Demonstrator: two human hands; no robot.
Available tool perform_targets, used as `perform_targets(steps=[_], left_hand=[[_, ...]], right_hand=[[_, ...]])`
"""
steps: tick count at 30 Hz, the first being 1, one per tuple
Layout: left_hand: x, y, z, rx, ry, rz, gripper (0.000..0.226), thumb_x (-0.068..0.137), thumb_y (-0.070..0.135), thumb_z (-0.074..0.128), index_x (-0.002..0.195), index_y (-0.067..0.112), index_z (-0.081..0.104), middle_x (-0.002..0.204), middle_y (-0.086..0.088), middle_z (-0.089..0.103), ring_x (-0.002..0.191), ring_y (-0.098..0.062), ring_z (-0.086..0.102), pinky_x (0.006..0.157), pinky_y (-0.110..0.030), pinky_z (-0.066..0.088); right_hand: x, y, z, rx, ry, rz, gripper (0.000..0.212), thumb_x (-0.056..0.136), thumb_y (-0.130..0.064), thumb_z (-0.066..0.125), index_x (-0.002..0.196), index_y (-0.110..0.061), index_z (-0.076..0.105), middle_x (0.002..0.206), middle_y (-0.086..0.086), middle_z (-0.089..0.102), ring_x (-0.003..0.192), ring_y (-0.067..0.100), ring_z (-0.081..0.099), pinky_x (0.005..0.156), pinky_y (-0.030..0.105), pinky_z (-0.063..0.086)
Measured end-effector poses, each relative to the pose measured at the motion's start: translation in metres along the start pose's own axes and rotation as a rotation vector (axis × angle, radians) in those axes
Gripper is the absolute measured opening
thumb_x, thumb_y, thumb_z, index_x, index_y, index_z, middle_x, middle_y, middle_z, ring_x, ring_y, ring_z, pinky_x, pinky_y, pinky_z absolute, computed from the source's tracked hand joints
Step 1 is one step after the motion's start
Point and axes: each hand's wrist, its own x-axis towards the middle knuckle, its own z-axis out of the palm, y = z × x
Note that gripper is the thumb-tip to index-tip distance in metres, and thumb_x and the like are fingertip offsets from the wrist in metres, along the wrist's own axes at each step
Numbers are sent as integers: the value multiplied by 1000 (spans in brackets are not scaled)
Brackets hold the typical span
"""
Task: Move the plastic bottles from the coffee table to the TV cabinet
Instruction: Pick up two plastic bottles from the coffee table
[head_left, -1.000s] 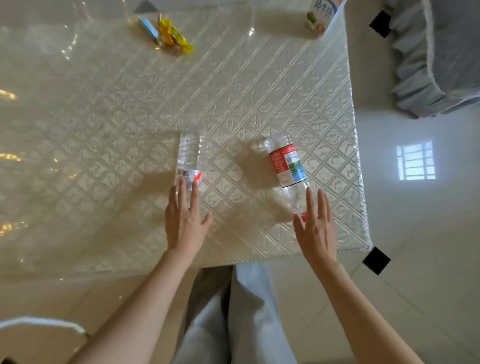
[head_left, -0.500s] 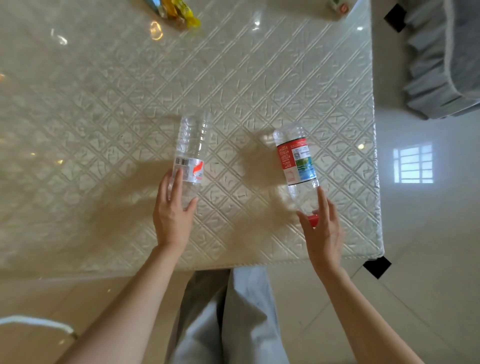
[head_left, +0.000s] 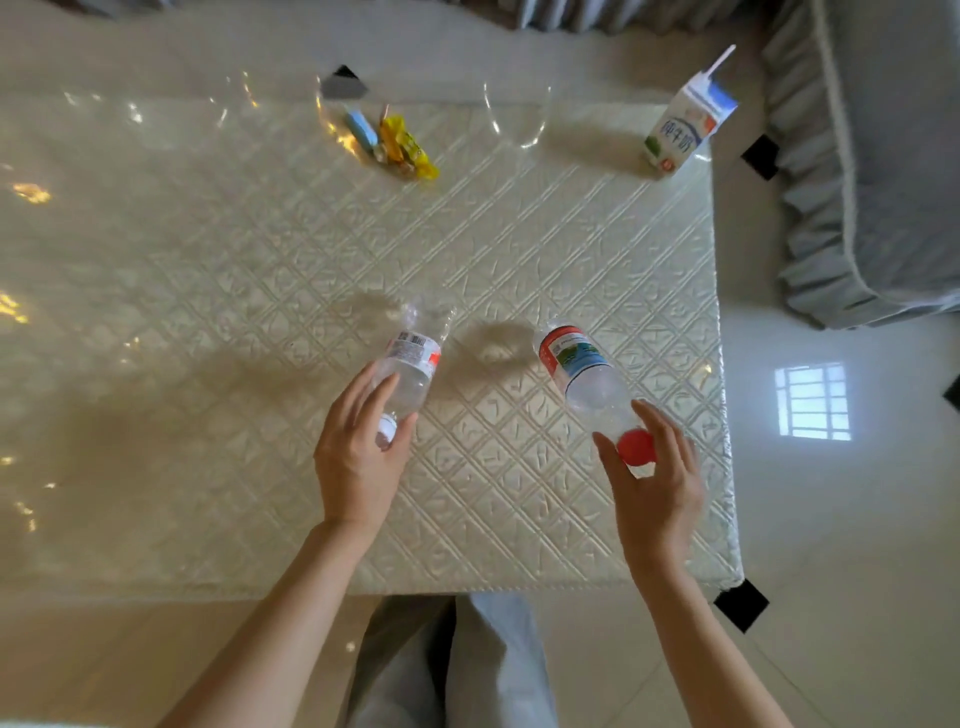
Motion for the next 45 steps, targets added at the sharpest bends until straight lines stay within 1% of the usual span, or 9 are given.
perform_targets(steps=[5,15,22,28,32,35,39,42,45], left_hand=[[37,24,0,-122,62,-62,42,74,13,79,111,4,64,119,-9,63,109,-19,60,96,-23,44],[59,40,26,-242,-33,-107,67,60,11,87,120,3,59,128,-9,58,119,-20,54,101,-18,39],[58,46,15,-268,20,-146,61,62,11,86,117,5,62,123,-11,61,113,-23,59,95,-32,48],[64,73,-23,-276,-13,-100,58,64,13,86,115,6,60,120,-8,63,113,-19,59,96,-34,48],[75,106,-63,-245,7,-120,56,62,19,88,111,14,61,115,1,65,104,-9,61,90,-23,47],[74,137,-99,-294,-16,-77,54,63,13,86,111,15,61,119,3,63,108,-9,59,92,-27,47],[70,181,-151,-340,-23,-77,49,64,13,85,108,13,64,120,3,64,111,-6,58,95,-19,42],[64,211,-186,-394,-91,-39,50,67,15,83,113,13,63,123,5,62,115,-4,55,98,-18,39],[56,234,-214,-454,-184,-1,51,68,14,83,114,16,62,125,12,59,118,-1,53,100,-20,39]], right_hand=[[39,-21,-1,106,-119,-35,53,69,-24,83,118,-21,61,119,-10,60,108,1,50,93,8,34],[72,-36,30,217,-171,-92,63,67,-17,85,124,-15,58,126,-1,61,115,10,56,97,20,43],[70,-42,23,229,-117,-102,63,63,-17,87,120,-16,61,121,-1,64,111,9,59,94,21,46],[51,-61,-29,238,-113,-97,64,58,-19,90,117,-16,63,118,-4,64,107,9,60,92,21,47],[27,-79,-82,261,-95,-62,67,54,-17,91,115,-24,62,115,-6,65,104,12,62,88,21,48],[10,-89,-123,269,-73,-50,71,51,-12,91,114,-28,62,114,-8,65,104,11,62,89,18,46],[-11,-100,-177,271,-86,-64,71,53,-13,91,116,-28,62,117,-10,64,107,11,62,89,23,47],[-25,-107,-214,274,-58,-63,68,54,-14,91,115,-26,64,117,-8,65,107,12,62,88,30,50],[-38,-114,-244,265,-20,-75,66,54,-16,92,114,-23,65,115,-7,65,104,9,62,89,23,48]])
